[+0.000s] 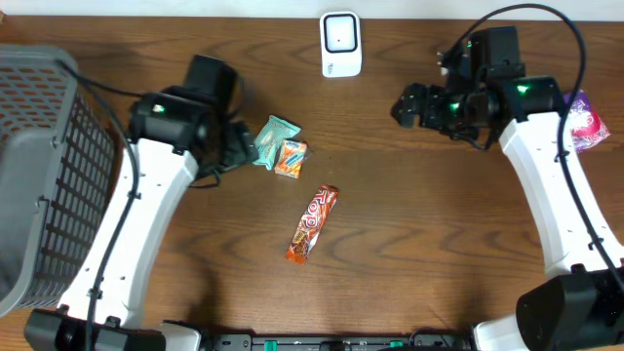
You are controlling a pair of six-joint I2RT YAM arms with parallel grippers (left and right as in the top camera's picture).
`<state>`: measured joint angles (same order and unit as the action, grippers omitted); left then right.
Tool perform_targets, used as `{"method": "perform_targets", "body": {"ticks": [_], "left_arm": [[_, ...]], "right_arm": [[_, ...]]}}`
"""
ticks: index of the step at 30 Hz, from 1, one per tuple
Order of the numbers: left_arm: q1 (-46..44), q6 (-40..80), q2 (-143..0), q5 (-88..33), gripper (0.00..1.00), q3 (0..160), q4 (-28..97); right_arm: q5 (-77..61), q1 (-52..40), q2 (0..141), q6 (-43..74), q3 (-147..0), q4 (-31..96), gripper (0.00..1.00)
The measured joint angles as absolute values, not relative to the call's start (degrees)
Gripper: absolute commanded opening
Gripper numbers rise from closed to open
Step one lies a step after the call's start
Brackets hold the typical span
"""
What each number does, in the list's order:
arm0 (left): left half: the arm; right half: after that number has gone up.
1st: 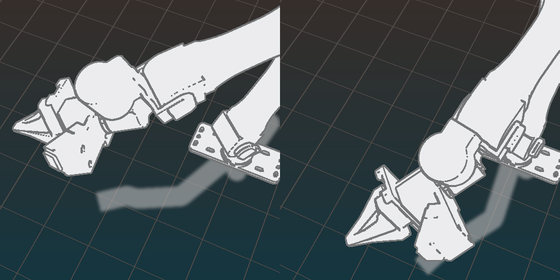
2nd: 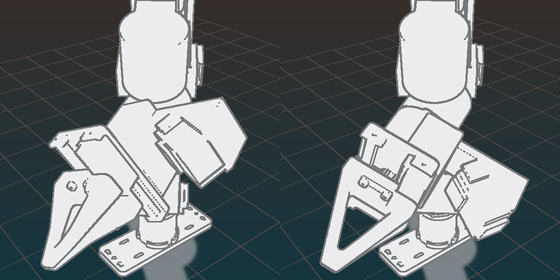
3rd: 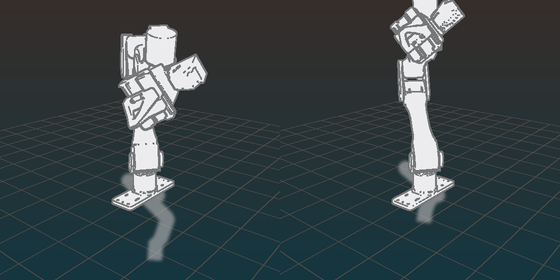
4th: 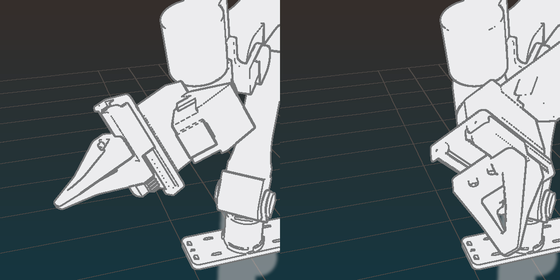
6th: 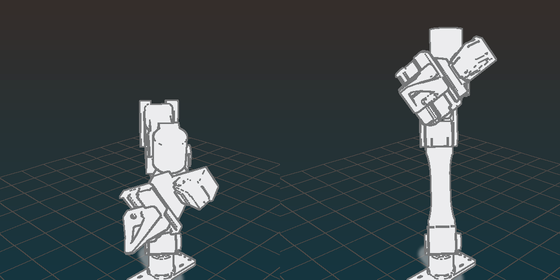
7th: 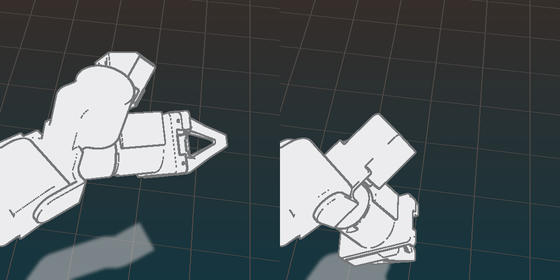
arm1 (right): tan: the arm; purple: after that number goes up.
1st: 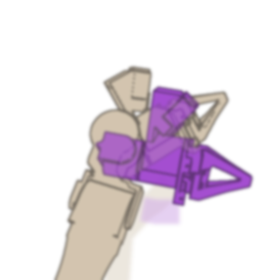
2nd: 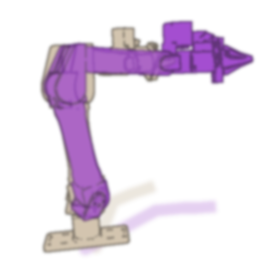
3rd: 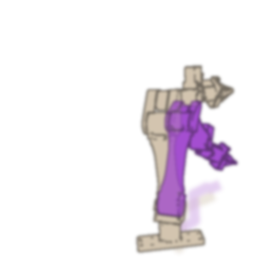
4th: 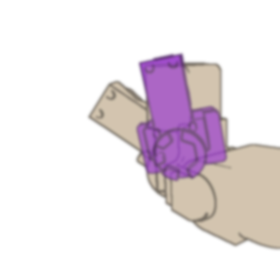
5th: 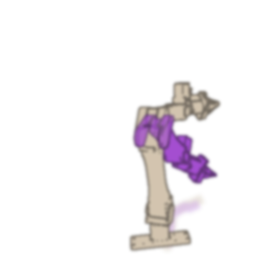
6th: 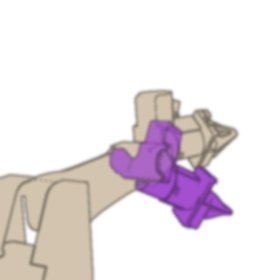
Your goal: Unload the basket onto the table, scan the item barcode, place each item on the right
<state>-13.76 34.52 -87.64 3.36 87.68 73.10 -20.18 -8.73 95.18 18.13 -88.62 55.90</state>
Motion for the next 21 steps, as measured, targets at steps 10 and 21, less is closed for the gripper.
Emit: {"method": "perform_targets", "body": {"ticks": [10, 21], "left_arm": [[-2.92, 34.52, -87.66, 3.31, 0.98, 87.50, 76.12], [-2.50, 34.50, -87.66, 3.29, 0.98, 87.46, 76.14]], "right_arm": [[-23.16, -23.29, 95.66, 22.52, -74.98, 44.49, 0.99], [-19.88, -35.55, 96.44, 39.29, -67.72, 32.56, 0.98]]}}
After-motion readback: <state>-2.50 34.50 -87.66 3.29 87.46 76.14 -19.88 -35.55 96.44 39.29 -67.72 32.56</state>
